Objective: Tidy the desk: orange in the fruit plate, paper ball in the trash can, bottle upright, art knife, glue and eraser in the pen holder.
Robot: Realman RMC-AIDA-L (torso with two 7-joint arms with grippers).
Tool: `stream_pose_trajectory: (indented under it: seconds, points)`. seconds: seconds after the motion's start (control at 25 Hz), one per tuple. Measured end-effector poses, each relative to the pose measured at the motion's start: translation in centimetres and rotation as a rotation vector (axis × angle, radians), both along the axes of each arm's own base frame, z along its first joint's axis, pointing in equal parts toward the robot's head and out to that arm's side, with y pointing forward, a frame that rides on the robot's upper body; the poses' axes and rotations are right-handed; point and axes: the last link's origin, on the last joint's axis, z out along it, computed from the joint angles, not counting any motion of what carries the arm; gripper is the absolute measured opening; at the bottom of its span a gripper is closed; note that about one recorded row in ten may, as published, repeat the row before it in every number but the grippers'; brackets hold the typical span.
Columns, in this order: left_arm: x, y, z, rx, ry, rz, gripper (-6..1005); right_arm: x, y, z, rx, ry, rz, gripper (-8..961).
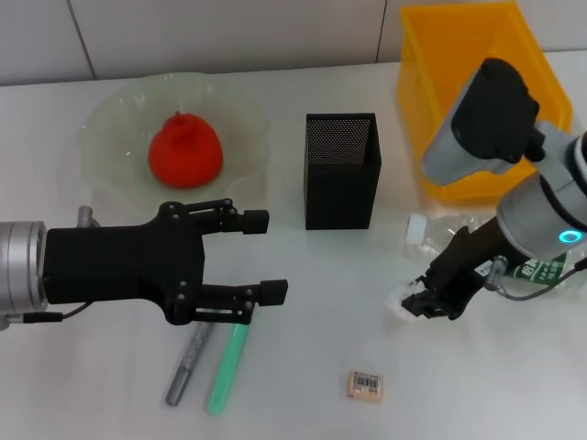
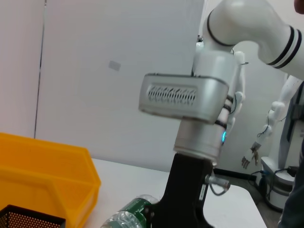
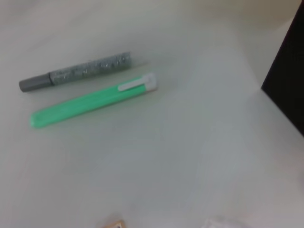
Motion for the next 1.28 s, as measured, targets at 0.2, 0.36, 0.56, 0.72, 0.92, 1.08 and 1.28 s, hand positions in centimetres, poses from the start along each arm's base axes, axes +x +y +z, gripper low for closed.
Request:
stream_pose_trajectory:
  seconds: [0.2, 0.36, 0.56, 0.72, 0.92, 1.08, 1.28]
  points:
    - [0.0, 0.0, 0.0, 0.002, 0.0, -0.004, 820, -0.7, -0.4, 1.3, 0.032, 0.01, 0.023, 216]
    - [0.0, -0.1, -0.1, 0.003, -0.001, -0.005, 820, -1.7, -0.6, 3.1, 0.093, 0.018, 0.056, 197]
    - [0.0, -0.1, -0.3, 0.004, -0.005, -0.013, 819, -2.3, 0.2, 6.3, 0.235, 0.026, 0.089, 181]
    - [0.1, -0.1, -0.5, 0.0, -0.02, -0.014, 819, -2.6, 1.0, 7.9, 0.333, 0.009, 0.136, 177]
    - [0.2, 0.1, -0.6, 0.004, -0.029, -0.017, 818, -2.1, 2.5, 9.3, 0.461, -0.021, 0.171, 174]
    - [0.3, 0.2, -0.6, 0.006, -0.031, -0.018, 818, -1.2, 3.8, 10.0, 0.546, -0.008, 0.183, 174]
    - [0.3, 0.2, -0.7, 0.01, -0.032, -0.024, 817, 0.1, 5.3, 10.5, 0.638, 0.005, 0.186, 173]
